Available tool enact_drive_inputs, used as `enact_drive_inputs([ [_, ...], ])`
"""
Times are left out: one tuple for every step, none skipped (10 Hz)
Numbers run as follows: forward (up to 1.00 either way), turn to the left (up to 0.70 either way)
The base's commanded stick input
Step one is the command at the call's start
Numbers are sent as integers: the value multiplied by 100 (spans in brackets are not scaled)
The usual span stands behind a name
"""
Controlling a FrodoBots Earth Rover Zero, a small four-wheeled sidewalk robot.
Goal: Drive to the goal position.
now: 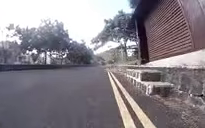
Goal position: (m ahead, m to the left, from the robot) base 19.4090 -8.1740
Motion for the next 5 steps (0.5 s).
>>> enact_drive_inputs([
  [70, 0],
  [70, 0],
  [70, 0],
  [70, 0],
  [70, 0],
])
